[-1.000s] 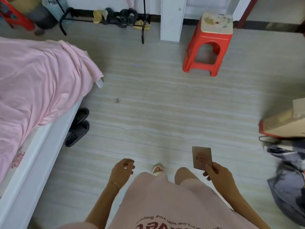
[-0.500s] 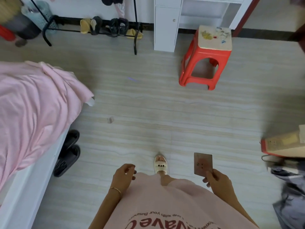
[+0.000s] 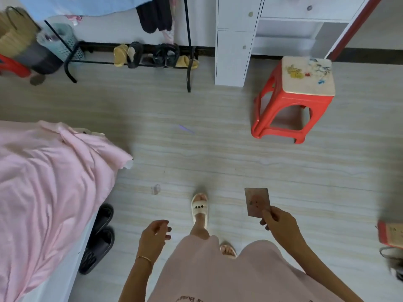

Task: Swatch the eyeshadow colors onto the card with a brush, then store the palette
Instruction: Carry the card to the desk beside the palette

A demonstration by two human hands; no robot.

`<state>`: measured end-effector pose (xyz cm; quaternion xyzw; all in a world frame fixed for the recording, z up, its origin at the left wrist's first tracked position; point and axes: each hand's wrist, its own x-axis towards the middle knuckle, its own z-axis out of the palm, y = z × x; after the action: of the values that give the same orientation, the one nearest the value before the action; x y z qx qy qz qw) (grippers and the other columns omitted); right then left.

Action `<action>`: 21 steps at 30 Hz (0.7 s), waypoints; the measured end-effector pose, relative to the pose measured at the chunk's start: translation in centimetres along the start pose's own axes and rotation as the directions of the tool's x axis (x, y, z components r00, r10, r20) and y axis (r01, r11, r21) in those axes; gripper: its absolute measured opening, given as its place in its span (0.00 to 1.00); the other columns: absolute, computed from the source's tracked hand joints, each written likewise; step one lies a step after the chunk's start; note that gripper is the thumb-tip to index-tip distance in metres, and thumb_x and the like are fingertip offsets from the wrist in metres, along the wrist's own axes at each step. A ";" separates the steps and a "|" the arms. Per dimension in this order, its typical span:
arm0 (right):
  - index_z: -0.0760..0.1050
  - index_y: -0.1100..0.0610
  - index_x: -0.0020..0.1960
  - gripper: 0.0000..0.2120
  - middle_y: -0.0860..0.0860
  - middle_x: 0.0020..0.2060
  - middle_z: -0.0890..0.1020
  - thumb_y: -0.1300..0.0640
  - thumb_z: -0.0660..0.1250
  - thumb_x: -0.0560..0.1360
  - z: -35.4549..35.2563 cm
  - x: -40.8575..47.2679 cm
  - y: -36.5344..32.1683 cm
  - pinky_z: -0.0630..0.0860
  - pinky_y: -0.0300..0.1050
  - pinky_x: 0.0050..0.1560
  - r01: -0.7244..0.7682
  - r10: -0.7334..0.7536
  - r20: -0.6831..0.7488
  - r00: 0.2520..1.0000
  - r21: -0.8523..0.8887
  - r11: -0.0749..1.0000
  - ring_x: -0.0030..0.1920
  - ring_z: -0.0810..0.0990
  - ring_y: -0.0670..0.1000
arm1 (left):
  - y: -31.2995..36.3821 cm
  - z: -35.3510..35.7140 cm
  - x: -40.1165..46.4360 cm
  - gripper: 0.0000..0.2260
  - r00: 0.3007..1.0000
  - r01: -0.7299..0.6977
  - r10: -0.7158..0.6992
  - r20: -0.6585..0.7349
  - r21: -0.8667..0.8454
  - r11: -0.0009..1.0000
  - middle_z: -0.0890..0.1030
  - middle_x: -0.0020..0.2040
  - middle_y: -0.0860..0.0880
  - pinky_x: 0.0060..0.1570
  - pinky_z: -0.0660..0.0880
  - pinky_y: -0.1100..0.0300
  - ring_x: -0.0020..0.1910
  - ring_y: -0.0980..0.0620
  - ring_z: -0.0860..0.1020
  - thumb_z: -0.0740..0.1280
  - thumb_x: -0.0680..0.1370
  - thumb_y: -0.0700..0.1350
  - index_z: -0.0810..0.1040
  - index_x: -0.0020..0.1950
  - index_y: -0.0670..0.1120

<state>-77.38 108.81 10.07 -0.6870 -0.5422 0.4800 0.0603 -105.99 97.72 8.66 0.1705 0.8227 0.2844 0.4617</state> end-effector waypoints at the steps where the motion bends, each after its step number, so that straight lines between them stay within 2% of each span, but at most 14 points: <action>1: 0.75 0.52 0.39 0.11 0.46 0.33 0.81 0.55 0.57 0.78 0.1 1.2 -0.9 0.68 0.36 0.33 -0.013 0.013 -0.007 1.000 0.007 1.000 0.35 0.79 0.47 | 0.7 -0.1 1.3 0.06 1.000 0.013 -0.013 0.008 0.004 1.000 0.81 0.43 0.48 0.38 0.73 0.60 0.39 0.50 0.80 0.61 0.78 0.40 0.77 0.51 0.44; 7: 0.76 0.56 0.40 0.11 0.49 0.33 0.82 0.57 0.58 0.78 0.4 7.5 -7.6 0.67 0.36 0.33 -0.093 0.096 -0.046 0.994 0.060 0.994 0.34 0.79 0.47 | 8.0 -2.0 10.1 0.06 0.997 -0.006 -0.001 0.078 0.084 0.996 0.81 0.43 0.46 0.43 0.73 0.57 0.37 0.51 0.80 0.61 0.78 0.40 0.77 0.50 0.44; 12: 0.75 0.54 0.38 0.11 0.48 0.32 0.82 0.57 0.58 0.77 -0.4 12.7 -13.1 0.66 0.37 0.32 -0.113 0.125 -0.105 0.987 0.115 0.987 0.33 0.79 0.46 | 17.0 -3.0 18.1 0.06 0.988 -0.106 0.083 0.133 0.178 0.978 0.81 0.42 0.48 0.40 0.73 0.60 0.38 0.53 0.80 0.60 0.78 0.41 0.77 0.49 0.46; 17: 0.75 0.54 0.37 0.11 0.49 0.32 0.82 0.58 0.59 0.77 -2.5 17.4 -16.3 0.67 0.38 0.33 -0.158 0.191 -0.166 0.967 0.194 0.968 0.33 0.79 0.47 | 26.1 -0.9 24.1 0.06 0.964 -0.208 0.160 0.213 0.231 0.950 0.81 0.43 0.49 0.43 0.73 0.59 0.39 0.54 0.80 0.60 0.79 0.42 0.76 0.50 0.47; 21: 0.76 0.56 0.38 0.11 0.50 0.32 0.82 0.58 0.59 0.77 -4.3 21.2 -17.5 0.68 0.40 0.33 -0.207 0.252 -0.185 0.950 0.233 0.950 0.33 0.79 0.49 | 31.3 2.2 27.3 0.07 0.952 -0.221 0.160 0.263 0.224 0.949 0.81 0.43 0.50 0.44 0.72 0.59 0.39 0.54 0.79 0.59 0.79 0.42 0.76 0.51 0.47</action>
<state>-87.28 134.82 10.30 -0.7826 -0.3947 0.4624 0.1338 -117.65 137.62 9.20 0.3399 0.7693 0.1988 0.5031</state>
